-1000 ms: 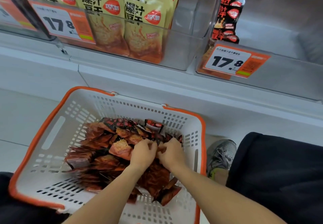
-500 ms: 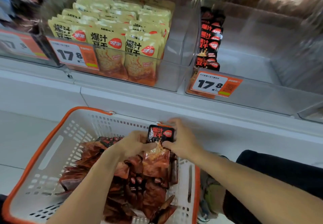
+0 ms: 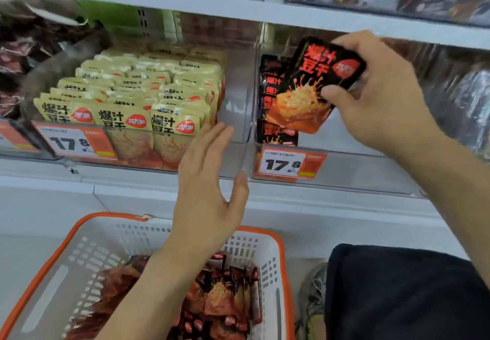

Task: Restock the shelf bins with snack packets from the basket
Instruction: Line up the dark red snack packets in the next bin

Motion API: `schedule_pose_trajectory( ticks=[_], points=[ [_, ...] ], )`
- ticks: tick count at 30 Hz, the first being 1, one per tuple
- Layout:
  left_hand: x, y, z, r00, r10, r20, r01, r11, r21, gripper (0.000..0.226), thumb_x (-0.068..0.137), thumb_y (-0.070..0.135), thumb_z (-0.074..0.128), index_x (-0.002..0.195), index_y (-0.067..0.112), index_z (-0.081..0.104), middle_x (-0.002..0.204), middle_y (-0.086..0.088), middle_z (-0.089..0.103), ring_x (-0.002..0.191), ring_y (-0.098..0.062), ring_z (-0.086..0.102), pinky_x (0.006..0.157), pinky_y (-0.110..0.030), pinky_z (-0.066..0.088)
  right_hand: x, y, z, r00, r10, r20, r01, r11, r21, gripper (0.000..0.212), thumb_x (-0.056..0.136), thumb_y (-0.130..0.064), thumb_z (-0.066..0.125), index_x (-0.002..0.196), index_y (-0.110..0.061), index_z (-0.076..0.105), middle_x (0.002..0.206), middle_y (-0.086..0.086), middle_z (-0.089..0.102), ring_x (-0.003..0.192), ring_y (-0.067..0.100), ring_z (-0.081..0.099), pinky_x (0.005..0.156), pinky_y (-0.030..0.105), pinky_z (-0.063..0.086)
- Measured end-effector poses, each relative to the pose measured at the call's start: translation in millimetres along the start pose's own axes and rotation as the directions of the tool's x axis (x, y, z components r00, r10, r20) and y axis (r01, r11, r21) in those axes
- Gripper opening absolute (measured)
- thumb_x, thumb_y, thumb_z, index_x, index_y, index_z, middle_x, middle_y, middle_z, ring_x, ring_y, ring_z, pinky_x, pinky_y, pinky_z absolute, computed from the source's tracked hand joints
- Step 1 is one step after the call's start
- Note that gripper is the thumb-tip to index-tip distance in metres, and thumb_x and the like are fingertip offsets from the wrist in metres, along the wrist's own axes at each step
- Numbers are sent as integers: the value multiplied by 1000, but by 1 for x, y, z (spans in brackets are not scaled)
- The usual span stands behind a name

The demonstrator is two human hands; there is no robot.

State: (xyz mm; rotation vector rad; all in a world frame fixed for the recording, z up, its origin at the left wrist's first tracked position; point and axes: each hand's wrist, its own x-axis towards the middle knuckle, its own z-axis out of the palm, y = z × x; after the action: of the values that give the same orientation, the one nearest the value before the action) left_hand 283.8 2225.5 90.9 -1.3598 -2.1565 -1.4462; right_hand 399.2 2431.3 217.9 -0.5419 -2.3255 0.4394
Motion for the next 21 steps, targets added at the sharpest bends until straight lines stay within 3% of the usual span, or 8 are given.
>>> schedule_pose_trajectory(
  ticks=[3, 5, 8, 12, 14, 16, 19, 21],
  points=[
    [-3, -13, 10, 991, 47, 124, -65, 987, 147, 66, 91, 26, 57, 151, 10, 36, 159, -4, 31, 153, -21, 14, 123, -51, 13, 12, 28, 25, 968, 112, 224, -108, 994, -28, 47, 89, -3, 67, 132, -19, 56, 119, -2, 60, 107, 17, 58, 95, 34, 48],
    [-6, -17, 11, 987, 59, 151, -87, 979, 184, 68, 90, 26, 56, 152, 11, 35, 160, -4, 30, 153, -21, 12, 122, -55, 13, 12, 45, 42, 904, 182, 386, -213, 976, 37, 47, 90, 0, 66, 134, -15, 56, 119, 3, 62, 105, 21, 62, 96, 42, 53],
    [-6, -15, 8, 985, 42, 167, -69, 984, 164, 68, 90, 24, 59, 153, 13, 35, 160, -2, 29, 153, -19, 12, 120, -56, 20, 11, 59, 55, 843, 201, 499, -256, 966, 44, 42, 84, -4, 76, 124, -11, 65, 110, -1, 64, 94, 16, 64, 98, 46, 52],
    [-6, -15, 7, 978, 27, 206, -61, 985, 161, 70, 90, 23, 58, 154, 15, 31, 162, 1, 24, 154, -18, 8, 118, -56, 25, 15, 62, 58, 834, 261, 487, -309, 951, 20, 38, 75, -15, 86, 109, -17, 68, 94, -3, 63, 72, 10, 64, 90, 42, 55],
    [-6, -15, 6, 977, 39, 211, -73, 985, 154, 70, 91, 22, 58, 155, 15, 30, 163, 1, 23, 154, -18, 8, 118, -56, 26, 13, 64, 59, 815, 278, 509, -346, 938, 40, 30, 81, -19, 81, 109, -18, 69, 91, -5, 66, 73, 10, 65, 86, 37, 57],
    [-9, -10, 6, 981, 45, 186, -70, 989, 129, 70, 92, 21, 57, 156, 15, 28, 163, 2, 22, 154, -17, 8, 120, -51, 25, 11, 67, 58, 808, 290, 513, -342, 940, 8, 35, 87, -25, 76, 120, -16, 66, 100, -4, 67, 82, 7, 64, 81, 22, 52],
    [-19, 1, 8, 1000, -31, 1, 31, 999, -9, 56, 92, 15, 55, 147, 16, 43, 152, 4, 40, 146, -10, 29, 116, -27, 29, 13, 65, 49, 918, 203, 341, -187, 979, -79, 36, 91, -27, 71, 125, -17, 64, 118, 3, 64, 97, 9, 58, 86, 18, 43],
    [-26, -1, 12, 995, -96, -34, 94, 994, -49, 36, 94, 15, 54, 130, 18, 56, 129, 7, 55, 124, -1, 47, 102, -11, 34, 11, 47, 42, 986, 53, 155, -55, 998, 10, 22, 91, -19, 69, 113, -17, 68, 112, 4, 66, 91, 6, 61, 83, 19, 48]
  ],
)
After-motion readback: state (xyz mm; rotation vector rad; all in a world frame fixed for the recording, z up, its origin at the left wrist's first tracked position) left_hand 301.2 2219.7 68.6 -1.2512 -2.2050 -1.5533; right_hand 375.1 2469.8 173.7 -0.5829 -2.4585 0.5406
